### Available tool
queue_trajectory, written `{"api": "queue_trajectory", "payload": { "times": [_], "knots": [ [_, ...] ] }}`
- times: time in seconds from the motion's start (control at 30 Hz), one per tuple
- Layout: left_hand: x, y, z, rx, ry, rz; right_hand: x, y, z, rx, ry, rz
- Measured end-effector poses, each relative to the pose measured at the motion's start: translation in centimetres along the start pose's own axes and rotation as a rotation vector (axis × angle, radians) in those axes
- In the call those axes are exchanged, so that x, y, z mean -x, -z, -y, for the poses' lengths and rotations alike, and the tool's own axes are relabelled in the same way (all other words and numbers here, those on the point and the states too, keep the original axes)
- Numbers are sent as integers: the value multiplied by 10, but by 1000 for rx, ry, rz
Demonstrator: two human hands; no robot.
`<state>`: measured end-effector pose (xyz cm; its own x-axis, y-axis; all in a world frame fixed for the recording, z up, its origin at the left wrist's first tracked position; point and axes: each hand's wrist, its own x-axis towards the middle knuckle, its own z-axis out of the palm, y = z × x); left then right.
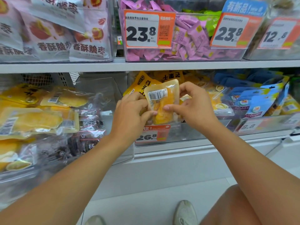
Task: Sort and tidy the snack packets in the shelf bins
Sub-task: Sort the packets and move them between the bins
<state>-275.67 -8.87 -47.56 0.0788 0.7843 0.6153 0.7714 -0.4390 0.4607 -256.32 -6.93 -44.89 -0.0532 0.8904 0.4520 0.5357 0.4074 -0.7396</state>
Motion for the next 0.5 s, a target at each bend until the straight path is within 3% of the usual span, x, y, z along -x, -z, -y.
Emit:
{"api": "queue_trajectory", "payload": {
  "times": [0.13,0.3,0.5],
  "knots": [
    [-7,14,1,113,-83,-139,8,5,10,-90,149,-45],
    [-4,26,21,-44,-3,110,12,-8,0,-64,58,158],
    [-6,33,14,-78,131,69,11,-14,7,7,211,52]
  ]
}}
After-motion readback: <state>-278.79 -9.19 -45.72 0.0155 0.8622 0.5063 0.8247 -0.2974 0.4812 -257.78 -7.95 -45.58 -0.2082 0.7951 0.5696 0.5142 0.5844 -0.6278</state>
